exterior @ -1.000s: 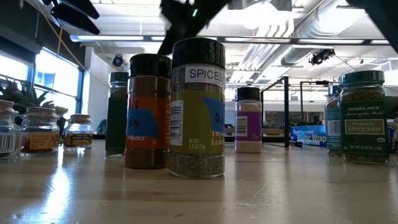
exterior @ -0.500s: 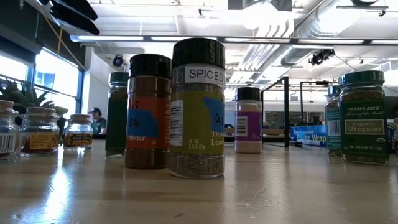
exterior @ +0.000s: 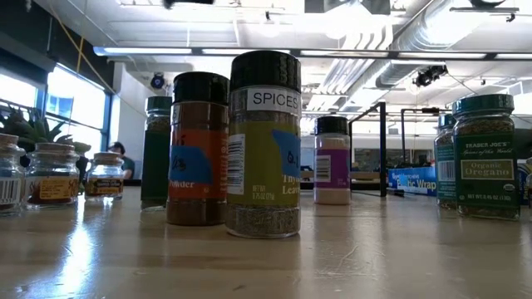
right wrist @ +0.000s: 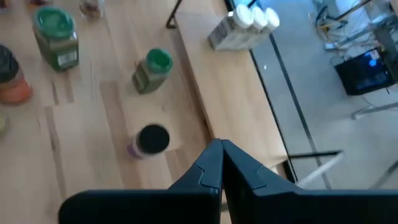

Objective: Shelf spices
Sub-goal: Put the white seasoning bottle on the shelf aligned with the other white seasoning bottles

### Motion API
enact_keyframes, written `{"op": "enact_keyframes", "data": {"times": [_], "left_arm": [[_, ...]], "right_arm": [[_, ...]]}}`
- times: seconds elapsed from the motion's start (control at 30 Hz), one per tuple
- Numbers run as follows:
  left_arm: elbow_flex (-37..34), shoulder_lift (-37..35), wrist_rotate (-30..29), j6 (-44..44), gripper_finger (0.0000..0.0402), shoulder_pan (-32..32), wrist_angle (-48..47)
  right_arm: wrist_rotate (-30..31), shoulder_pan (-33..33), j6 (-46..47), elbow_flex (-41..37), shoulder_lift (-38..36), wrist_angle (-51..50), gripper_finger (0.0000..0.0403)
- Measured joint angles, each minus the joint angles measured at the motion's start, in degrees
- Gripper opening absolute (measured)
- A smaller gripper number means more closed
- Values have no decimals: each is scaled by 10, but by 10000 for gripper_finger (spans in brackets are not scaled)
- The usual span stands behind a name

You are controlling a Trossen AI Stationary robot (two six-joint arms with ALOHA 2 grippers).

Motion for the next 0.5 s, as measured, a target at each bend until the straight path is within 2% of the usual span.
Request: {"op": "enact_keyframes", "data": {"times": [0.1, 0.17, 0.2, 0.33, 0.5], "left_arm": [[94, 91, 97, 59, 68, 106, -35], [149, 156, 106, 106, 21, 154, -77], [175, 189, 105, 131, 11, 175, -93], [272, 309, 103, 220, 15, 248, -170], [361, 430, 97, 327, 3, 307, -247]], "right_arm": [[4, -1, 6, 0, 0, -4, 0], [12, -1, -2, 0, 0, -5, 0], [12, -2, -2, 0, 0, -5, 0], [11, -4, 4, -9, -2, -2, 0], [-9, 8, 86, -134, -47, 4, 0]]}}
